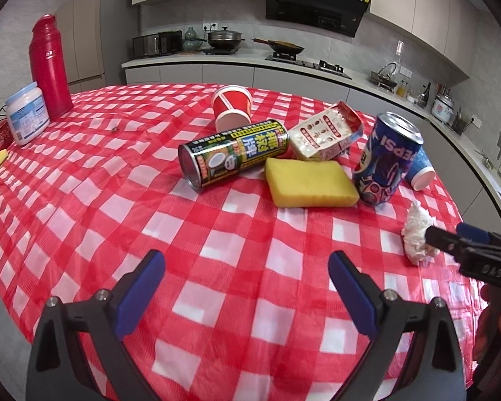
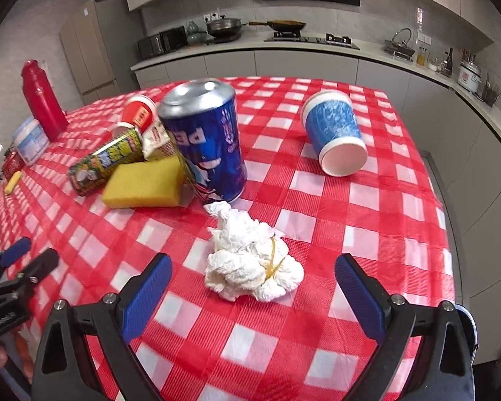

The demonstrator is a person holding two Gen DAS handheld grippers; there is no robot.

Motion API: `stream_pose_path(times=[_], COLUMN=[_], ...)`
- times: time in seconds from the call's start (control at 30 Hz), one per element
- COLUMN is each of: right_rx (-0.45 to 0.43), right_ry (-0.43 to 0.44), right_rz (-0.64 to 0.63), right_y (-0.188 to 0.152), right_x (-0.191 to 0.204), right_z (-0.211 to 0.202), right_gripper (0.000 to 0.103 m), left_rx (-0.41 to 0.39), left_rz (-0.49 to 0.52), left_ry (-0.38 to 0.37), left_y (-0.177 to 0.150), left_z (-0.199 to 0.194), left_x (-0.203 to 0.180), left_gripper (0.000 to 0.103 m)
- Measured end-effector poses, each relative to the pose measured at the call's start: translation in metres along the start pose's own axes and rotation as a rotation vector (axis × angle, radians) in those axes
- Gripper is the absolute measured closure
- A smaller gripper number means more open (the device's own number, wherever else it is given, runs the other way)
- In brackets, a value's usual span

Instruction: Collect trash

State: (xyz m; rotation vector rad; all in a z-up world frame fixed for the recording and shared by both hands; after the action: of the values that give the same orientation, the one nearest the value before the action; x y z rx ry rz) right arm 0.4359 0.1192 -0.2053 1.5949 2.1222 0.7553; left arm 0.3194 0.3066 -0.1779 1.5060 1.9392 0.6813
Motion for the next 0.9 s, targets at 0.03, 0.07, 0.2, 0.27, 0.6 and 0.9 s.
stream_pose_path(times=[0.03,0.07,0.2,0.27,0.6,0.9], right_rx=[0.006,0.014,0.044,0.057,0.037,0.042], right_ry=[-0.005,-0.013,-0.029,-0.033,-0.028,-0.036], right_rz=[-0.001,-0.002,-0.015,-0.017,0.016,0.049], right_y=[0.000,0.000,-0.001,-0.002,0.013,0.025], right_x=[0.000,0.001,0.004,0.004,-0.005,-0.016], right_z=[0.005,0.010,0.028,0.034,0.040,0.049], right_gripper=[0.006,0.007,0.017,0.026,0.046,0.045], left_rx=[0.001,0.000,-0.008,-0.003,0.019,0.051], left_rz=[0.003,0.007,0.031,0.041,0.106,0.166], left_ry=[-0.001,-0.001,0.004,0.006,0.018,0.002], left_y=[0.003,0.005,0.017,0.023,0.053,0.068], left_z=[0.003,0.005,0.017,0.026,0.074,0.100], left_x=[0.002,0.003,0.011,0.014,0.027,0.020], left_gripper=[0.004,0.004,0.004,0.004,0.004,0.004])
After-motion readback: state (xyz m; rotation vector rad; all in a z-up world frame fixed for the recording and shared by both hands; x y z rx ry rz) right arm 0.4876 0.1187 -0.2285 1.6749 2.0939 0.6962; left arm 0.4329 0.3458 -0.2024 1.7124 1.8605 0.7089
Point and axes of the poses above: each gripper's, at about its wrist camera, not at the fingertips, and z roughly the way its jaws point, x to its left, y to its top, the point moved 9 cm from there along z, roughly the way its jaws point, and after that the axes turned 4 degrees about -y, right-handed, at the moved point
